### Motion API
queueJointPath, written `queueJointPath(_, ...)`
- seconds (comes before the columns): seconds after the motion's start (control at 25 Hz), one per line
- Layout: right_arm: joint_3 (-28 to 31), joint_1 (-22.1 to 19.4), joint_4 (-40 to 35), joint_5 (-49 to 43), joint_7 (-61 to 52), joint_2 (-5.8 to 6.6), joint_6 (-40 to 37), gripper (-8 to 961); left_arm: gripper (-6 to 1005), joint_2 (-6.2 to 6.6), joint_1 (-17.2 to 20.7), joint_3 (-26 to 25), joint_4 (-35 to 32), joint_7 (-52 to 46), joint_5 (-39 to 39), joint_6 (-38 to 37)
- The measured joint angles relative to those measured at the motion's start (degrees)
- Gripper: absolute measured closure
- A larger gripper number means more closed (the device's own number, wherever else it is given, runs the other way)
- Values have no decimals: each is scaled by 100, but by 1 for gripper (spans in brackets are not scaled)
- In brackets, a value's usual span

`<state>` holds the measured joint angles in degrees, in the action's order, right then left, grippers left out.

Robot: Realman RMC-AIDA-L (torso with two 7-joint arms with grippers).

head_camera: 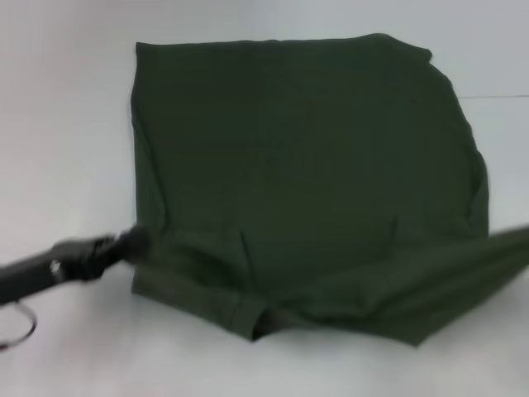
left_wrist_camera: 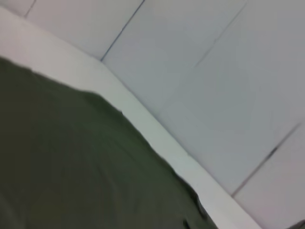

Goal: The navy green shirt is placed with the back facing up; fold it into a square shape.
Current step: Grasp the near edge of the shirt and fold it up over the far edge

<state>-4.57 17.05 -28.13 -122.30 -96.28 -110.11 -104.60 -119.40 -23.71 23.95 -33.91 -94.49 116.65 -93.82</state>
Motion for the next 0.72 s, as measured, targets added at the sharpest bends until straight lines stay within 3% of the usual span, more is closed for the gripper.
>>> queueJointPath(0.16,78,518,-5,20,-46,36,482,939,956,-1,-660,-232,168,-78,-8,577)
queueJointPath(0.2,77,636,-5,35,-47,39,642,939,956,-1,-660,-232,168,-78,-8,577)
queueJointPath(0.24,75,780,-6,57,-47,42,866,939,956,-46,-1079,-347,241,-75,-95,1018)
queueJointPath(0.48,-6,1533,27,145,-47,37,2119,939,957,-149,-1688,-306,400,17,-310,2124)
queueJointPath(0.72,-235,2146,109,163,165,-119,3584,938,957,-297,-2079,-287,539,471,-837,3313)
